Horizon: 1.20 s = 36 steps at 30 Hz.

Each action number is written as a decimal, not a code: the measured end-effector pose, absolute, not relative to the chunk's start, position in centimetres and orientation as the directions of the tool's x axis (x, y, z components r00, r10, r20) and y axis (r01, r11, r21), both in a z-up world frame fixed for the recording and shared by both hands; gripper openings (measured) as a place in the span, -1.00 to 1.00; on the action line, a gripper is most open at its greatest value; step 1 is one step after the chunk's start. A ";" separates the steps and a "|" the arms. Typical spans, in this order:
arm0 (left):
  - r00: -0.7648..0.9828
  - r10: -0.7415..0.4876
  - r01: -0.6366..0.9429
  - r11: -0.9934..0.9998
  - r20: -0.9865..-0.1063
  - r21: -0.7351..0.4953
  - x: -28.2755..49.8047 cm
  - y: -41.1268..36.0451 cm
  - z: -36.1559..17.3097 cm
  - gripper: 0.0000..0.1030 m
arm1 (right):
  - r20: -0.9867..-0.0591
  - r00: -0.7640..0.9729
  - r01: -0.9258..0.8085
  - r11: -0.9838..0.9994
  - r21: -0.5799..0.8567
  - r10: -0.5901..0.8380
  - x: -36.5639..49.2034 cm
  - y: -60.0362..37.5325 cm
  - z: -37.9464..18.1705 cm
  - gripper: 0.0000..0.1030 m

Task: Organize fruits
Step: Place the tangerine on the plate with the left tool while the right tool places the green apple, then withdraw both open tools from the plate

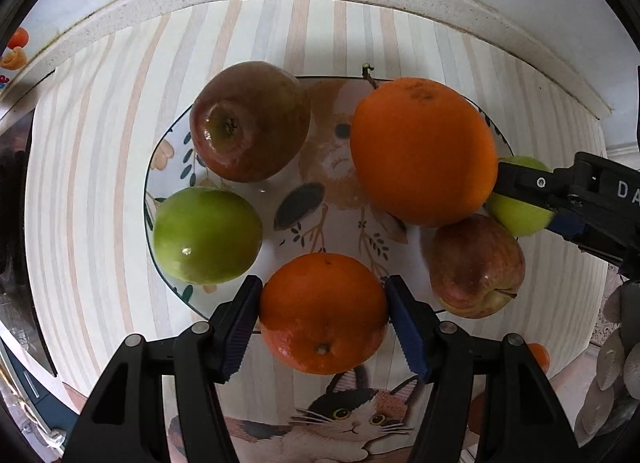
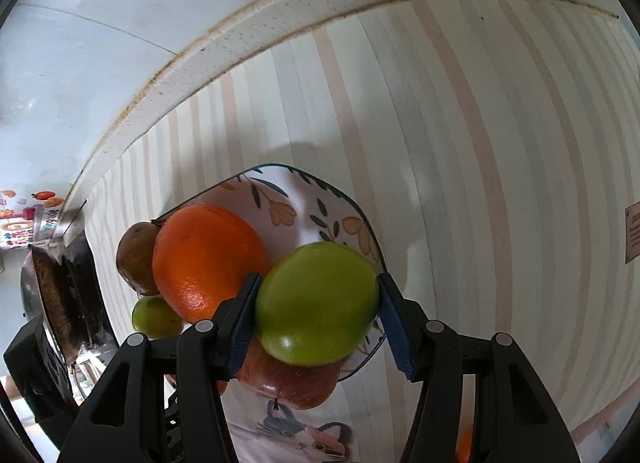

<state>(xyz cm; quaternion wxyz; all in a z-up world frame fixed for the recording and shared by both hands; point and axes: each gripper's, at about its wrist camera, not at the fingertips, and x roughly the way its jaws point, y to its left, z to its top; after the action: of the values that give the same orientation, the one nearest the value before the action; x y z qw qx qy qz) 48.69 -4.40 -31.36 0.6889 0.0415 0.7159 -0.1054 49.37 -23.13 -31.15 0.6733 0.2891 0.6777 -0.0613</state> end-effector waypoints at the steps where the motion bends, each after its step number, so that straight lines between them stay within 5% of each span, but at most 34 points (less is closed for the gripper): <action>1: -0.048 -0.086 0.205 0.974 -0.995 -0.094 48.7 -4.4 -31.4 0.20 | -0.949 0.073 0.475 0.826 0.304 0.307 49.3 -23.2 -31.2 0.27; 10: -0.002 -0.101 0.187 0.977 -0.995 -0.100 48.8 -3.5 -29.6 0.58 | -0.956 0.088 0.431 0.855 0.289 0.279 49.0 -22.5 -29.0 0.49; 19: 0.092 -0.059 0.154 0.987 -0.994 -0.045 47.3 -1.2 -26.4 0.58 | -0.979 0.118 0.299 0.934 0.195 0.166 46.4 -20.5 -25.6 0.79; 36: 0.234 -0.072 0.147 0.988 -0.970 -0.037 42.8 0.7 -20.3 0.58 | -0.956 0.285 0.186 0.975 0.124 0.068 39.4 -17.6 -18.0 0.83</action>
<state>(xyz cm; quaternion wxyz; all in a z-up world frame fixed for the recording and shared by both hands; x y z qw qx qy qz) 42.79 0.72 -20.26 0.7849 0.0308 0.6149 -0.0697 39.44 -17.57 -17.98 0.7944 0.1062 0.5968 -0.0373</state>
